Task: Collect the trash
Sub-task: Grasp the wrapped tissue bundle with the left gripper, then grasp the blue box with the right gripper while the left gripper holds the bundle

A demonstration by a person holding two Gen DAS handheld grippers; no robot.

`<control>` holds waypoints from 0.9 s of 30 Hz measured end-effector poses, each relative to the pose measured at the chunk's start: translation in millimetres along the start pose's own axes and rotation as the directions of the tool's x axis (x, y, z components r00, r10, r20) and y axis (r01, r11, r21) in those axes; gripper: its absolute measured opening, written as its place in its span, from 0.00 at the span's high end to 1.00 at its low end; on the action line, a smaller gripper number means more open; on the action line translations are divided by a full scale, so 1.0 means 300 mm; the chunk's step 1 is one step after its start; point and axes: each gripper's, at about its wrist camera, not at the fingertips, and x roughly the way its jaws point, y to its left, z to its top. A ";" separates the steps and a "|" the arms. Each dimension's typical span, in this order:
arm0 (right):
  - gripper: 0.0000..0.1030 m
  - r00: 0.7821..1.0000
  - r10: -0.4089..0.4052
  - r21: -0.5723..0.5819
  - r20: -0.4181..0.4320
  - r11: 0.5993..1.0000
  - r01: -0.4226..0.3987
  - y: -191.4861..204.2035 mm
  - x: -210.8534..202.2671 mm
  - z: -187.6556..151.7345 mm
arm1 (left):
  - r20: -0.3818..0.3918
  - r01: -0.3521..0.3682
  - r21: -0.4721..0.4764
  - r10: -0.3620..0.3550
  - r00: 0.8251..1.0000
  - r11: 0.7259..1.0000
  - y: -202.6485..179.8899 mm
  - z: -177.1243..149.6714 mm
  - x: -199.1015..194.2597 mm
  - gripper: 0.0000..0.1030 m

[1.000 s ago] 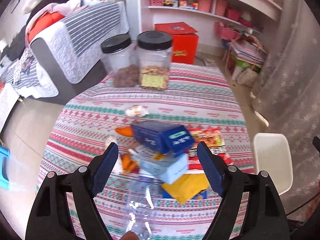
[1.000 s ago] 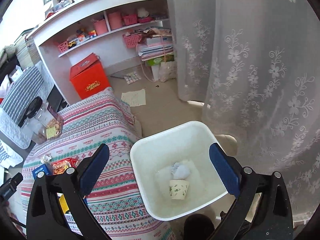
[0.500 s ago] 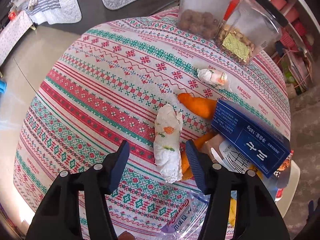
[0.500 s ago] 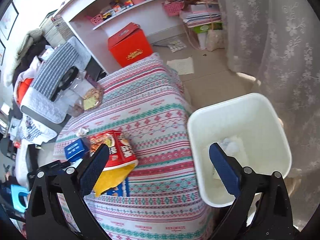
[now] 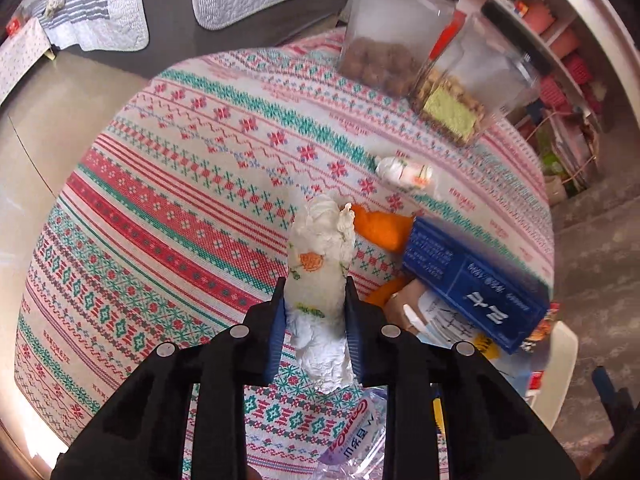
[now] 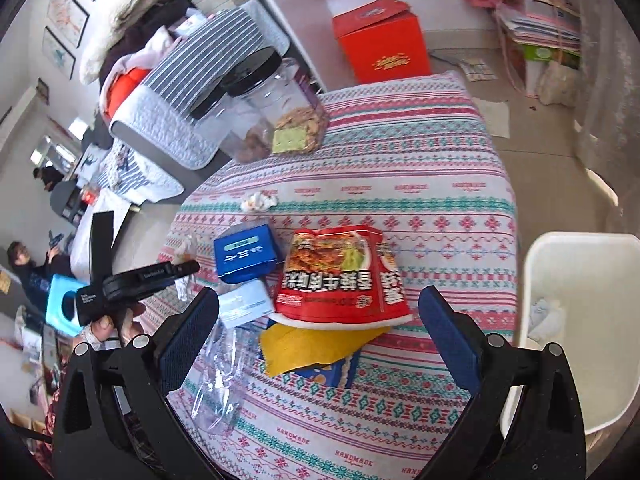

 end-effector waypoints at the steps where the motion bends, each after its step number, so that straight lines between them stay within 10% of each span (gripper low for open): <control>1: 0.07 0.999 0.022 -0.022 -0.023 0.999 -0.023 0.027 0.018 0.021 | 0.022 0.023 -0.006 -0.022 1.000 1.000 0.013 0.005 -0.039 0.74; 6: 0.07 0.979 -0.046 -0.216 -0.201 0.976 0.001 0.243 0.194 0.147 | 0.072 0.090 -0.034 -0.087 0.994 0.995 0.076 0.039 -0.156 0.74; 17: 0.07 0.815 -0.348 -0.451 -0.463 0.884 0.122 0.434 0.588 0.198 | 0.146 0.130 -0.107 -0.114 0.983 0.986 0.220 0.077 -0.270 0.74; 23: 0.12 0.806 -0.364 -0.429 -0.468 0.890 0.153 0.408 0.637 0.199 | 0.147 0.138 -0.125 -0.119 0.982 0.983 0.262 0.078 -0.279 0.74; 27: 0.37 0.789 -0.367 -0.374 -0.493 0.908 0.189 0.365 0.658 0.186 | 0.161 0.133 -0.129 -0.111 0.981 0.983 0.273 0.074 -0.297 0.74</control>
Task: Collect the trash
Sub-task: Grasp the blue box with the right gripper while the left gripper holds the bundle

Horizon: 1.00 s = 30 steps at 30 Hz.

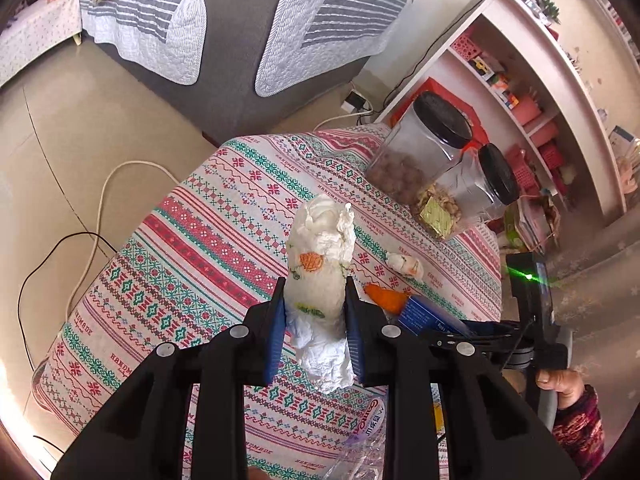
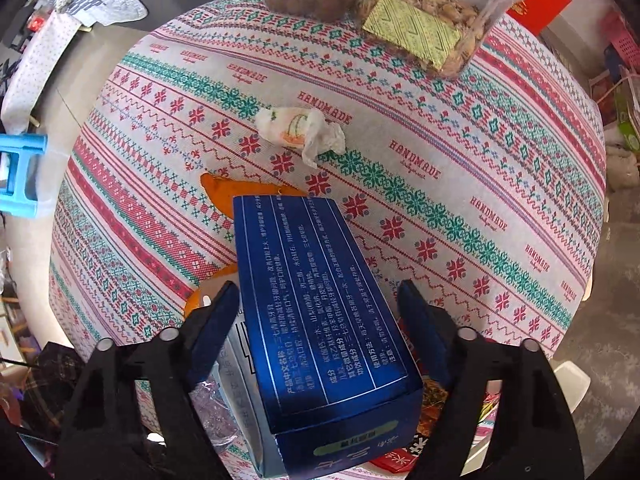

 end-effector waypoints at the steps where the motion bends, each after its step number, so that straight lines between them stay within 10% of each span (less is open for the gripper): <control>1: 0.42 1.000 0.008 0.012 -0.003 1.000 -0.008 -0.005 0.006 -0.007 | 0.001 0.001 0.000 -0.001 1.000 1.000 0.005 -0.001 -0.002 0.74; 13: 0.49 0.958 0.111 0.020 0.265 0.992 -0.121 0.021 -0.242 -0.159 | 0.033 0.029 -0.011 -0.029 0.999 1.000 -0.014 -0.007 -0.019 0.74; 30: 0.48 0.754 0.071 0.148 0.653 0.964 -0.219 -0.138 -0.523 -0.512 | 0.066 0.112 0.094 -0.118 0.991 0.989 -0.193 -0.065 -0.022 0.74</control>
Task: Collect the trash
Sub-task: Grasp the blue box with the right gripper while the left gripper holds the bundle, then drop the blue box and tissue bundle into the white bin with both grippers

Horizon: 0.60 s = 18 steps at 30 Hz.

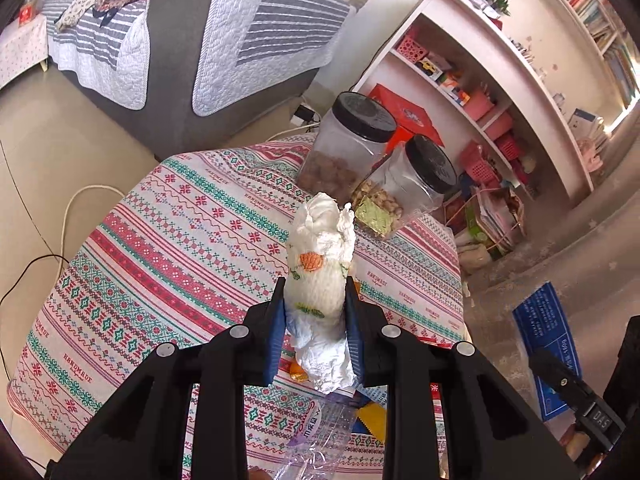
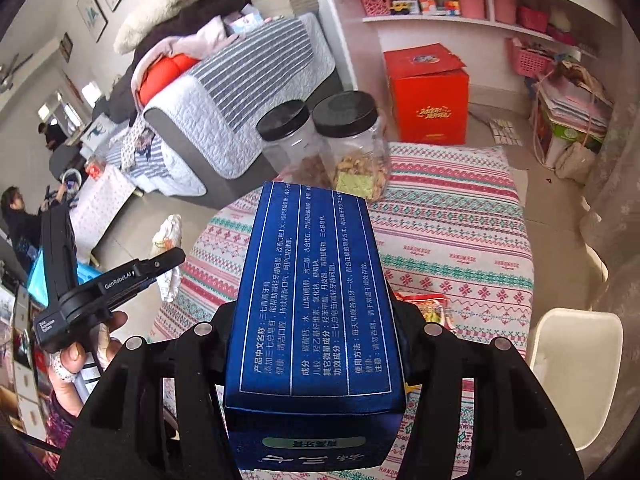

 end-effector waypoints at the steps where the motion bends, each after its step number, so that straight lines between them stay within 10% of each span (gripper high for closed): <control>1: 0.48 0.999 -0.018 0.024 0.028 1.000 0.018 -0.028 -0.020 -0.009 | 0.001 0.002 0.006 -0.002 1.000 1.000 -0.013 -0.004 0.002 0.74; 9: 0.48 0.928 -0.292 0.241 0.230 0.941 0.237 -0.270 -0.208 -0.110 | -0.025 0.006 0.078 -0.005 1.000 0.997 -0.096 -0.039 0.053 0.74; 18: 0.48 0.728 -0.621 0.420 0.291 0.766 0.486 -0.492 -0.340 -0.275 | -0.047 -0.002 0.149 0.009 0.999 0.989 -0.191 -0.095 0.102 0.74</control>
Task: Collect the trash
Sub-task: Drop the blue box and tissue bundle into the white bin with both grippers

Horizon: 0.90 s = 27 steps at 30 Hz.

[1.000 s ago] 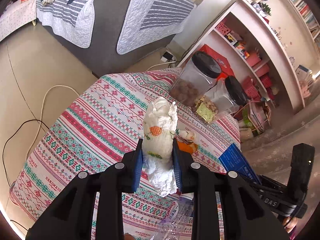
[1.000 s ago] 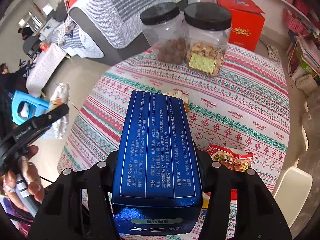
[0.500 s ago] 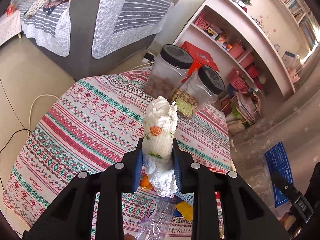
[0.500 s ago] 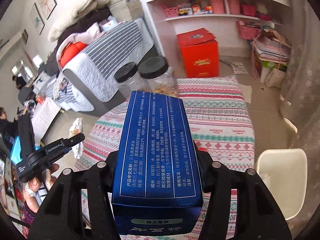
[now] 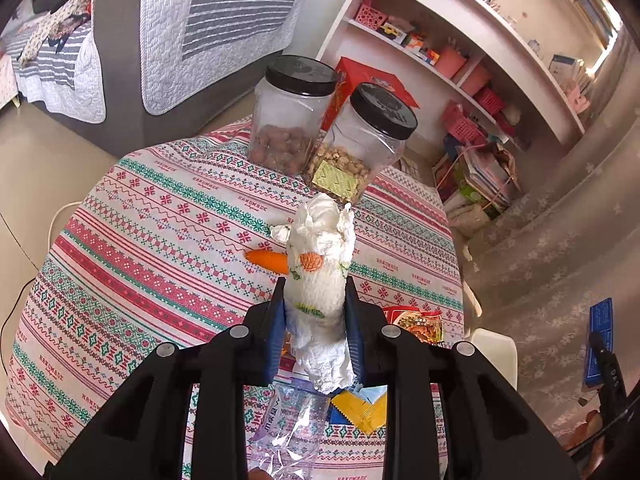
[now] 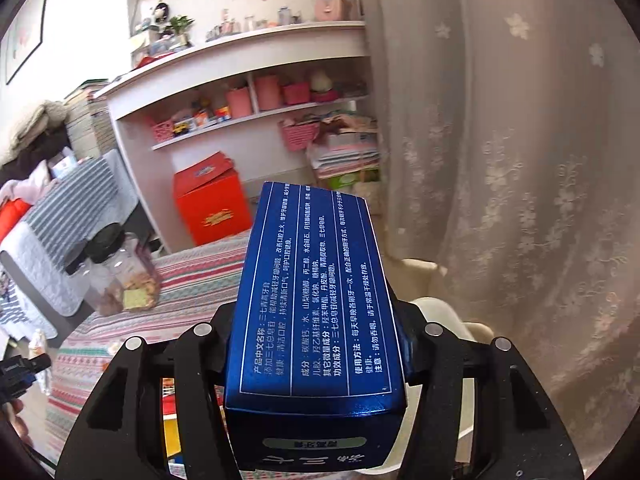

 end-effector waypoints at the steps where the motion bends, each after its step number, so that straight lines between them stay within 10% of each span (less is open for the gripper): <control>1: 0.48 0.999 -0.038 0.011 0.000 0.999 0.038 -0.031 0.007 -0.011 | -0.001 -0.001 0.009 0.001 1.000 1.000 -0.014 -0.005 0.003 0.74; 10: 0.46 0.977 -0.209 0.032 -0.043 0.977 0.210 -0.217 0.046 -0.094 | -0.001 0.018 0.113 -0.018 1.000 0.993 -0.183 -0.083 0.023 0.74; 14: 0.18 0.972 -0.233 0.076 -0.020 0.969 0.234 -0.270 0.011 -0.089 | 0.002 0.050 0.188 -0.052 0.999 0.981 -0.315 -0.128 0.024 0.74; 27: 0.07 0.951 -0.303 0.185 0.055 0.939 0.289 -0.449 -0.083 -0.011 | -0.116 0.257 0.318 -0.231 0.966 0.913 -0.820 -0.294 0.081 0.74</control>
